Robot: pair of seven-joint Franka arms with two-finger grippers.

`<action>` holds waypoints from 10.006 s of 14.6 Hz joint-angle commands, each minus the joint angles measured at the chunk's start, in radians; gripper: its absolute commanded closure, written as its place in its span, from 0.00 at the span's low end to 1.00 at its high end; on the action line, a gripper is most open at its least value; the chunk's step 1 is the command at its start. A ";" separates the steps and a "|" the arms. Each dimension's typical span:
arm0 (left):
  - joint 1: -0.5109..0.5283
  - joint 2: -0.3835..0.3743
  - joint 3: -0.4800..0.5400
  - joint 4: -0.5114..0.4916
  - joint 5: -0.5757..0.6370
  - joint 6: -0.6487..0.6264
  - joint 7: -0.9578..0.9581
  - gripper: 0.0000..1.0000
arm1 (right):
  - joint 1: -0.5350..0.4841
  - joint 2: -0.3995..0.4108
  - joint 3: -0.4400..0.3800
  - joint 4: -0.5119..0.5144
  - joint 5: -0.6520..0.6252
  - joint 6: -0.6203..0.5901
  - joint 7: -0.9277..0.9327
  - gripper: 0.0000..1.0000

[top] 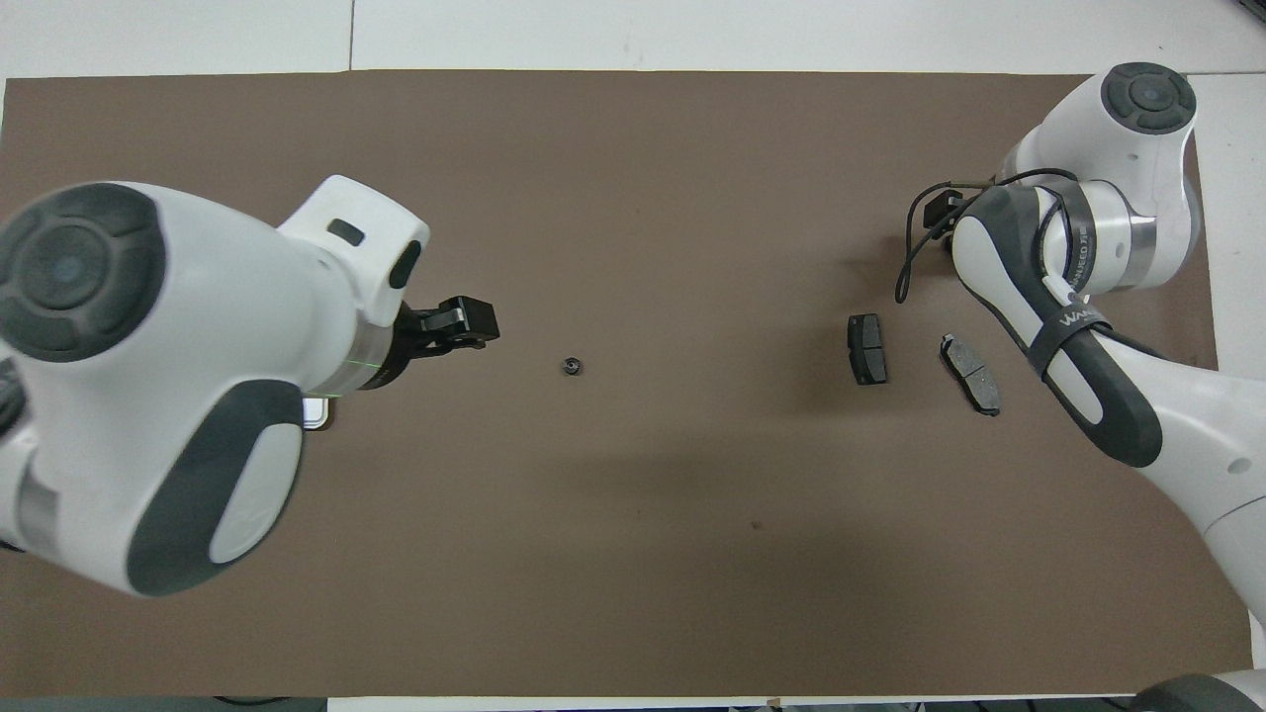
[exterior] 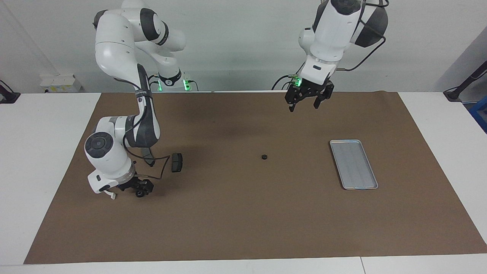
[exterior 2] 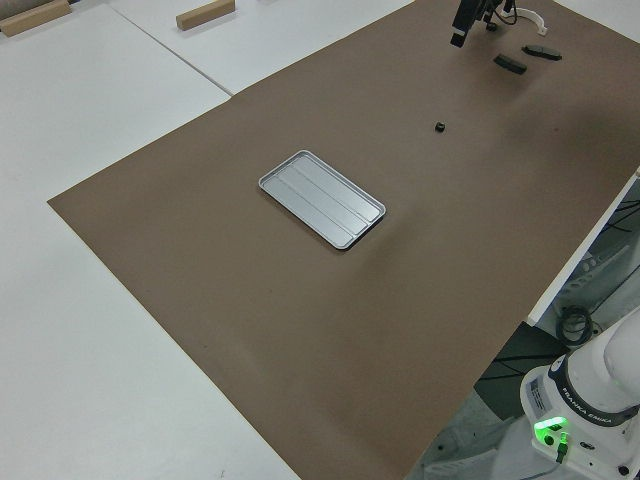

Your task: Pick bearing gear from pile to tray

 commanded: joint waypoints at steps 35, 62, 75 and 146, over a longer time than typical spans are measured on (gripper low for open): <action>-0.147 0.384 0.022 -0.149 0.123 0.507 -0.462 1.00 | -0.001 -0.144 0.024 0.115 -0.016 -0.348 -0.246 1.00; 0.471 0.106 0.031 -0.448 0.073 0.521 0.674 1.00 | 0.458 -0.151 0.251 0.134 0.036 -0.247 0.937 1.00; 0.471 0.124 0.033 -0.511 0.073 0.604 0.677 0.03 | 0.530 0.102 0.247 0.077 -0.159 0.086 1.091 1.00; 0.438 0.391 0.042 -0.100 0.146 0.509 0.564 1.00 | 0.095 -0.697 -0.068 -0.147 0.174 -0.583 -0.214 0.00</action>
